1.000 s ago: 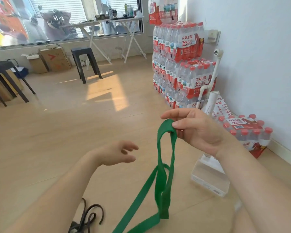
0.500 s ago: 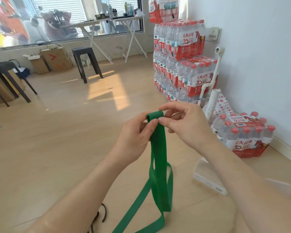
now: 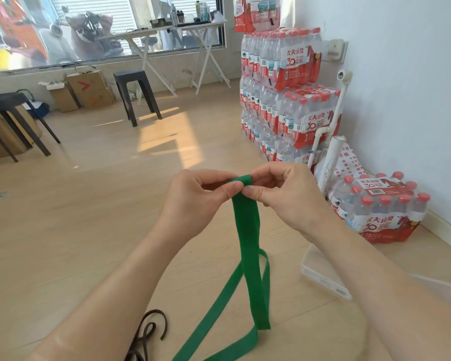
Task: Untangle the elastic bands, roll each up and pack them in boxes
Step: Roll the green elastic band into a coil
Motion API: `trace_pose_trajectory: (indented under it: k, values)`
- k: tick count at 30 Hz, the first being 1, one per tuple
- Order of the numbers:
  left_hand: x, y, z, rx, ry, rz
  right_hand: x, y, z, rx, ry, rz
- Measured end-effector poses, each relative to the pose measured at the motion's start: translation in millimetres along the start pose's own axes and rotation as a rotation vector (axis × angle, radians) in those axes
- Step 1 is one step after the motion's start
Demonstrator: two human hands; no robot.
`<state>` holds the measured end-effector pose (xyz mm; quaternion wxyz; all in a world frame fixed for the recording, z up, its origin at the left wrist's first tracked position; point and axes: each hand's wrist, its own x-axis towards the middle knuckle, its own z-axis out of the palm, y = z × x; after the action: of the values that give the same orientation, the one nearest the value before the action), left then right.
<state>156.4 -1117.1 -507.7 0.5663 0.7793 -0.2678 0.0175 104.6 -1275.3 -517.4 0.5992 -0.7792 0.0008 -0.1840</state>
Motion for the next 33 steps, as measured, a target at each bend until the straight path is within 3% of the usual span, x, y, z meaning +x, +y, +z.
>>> trace_pose_trajectory:
  k: [6,13,19,23,33]
  values:
    - [-0.4,0.6,-0.6,0.024,0.054,-0.021,-1.7,-0.9,0.3,0.09,-0.08,0.104]
    - [-1.2,2.0,1.3,0.009,0.05,-0.046,-4.3,-2.0,6.9,-0.013,-0.005,0.034]
    - [-2.2,-1.1,3.4,0.147,0.134,0.03,-5.7,-4.3,9.3,0.006,-0.154,0.166]
    - [-1.6,-3.9,6.3,0.257,0.157,0.089,-7.2,-5.3,12.6,0.154,-0.092,0.216]
    - [-4.6,-6.9,15.7,0.311,0.223,0.121,-9.9,-7.4,18.2,0.169,-0.019,0.185]
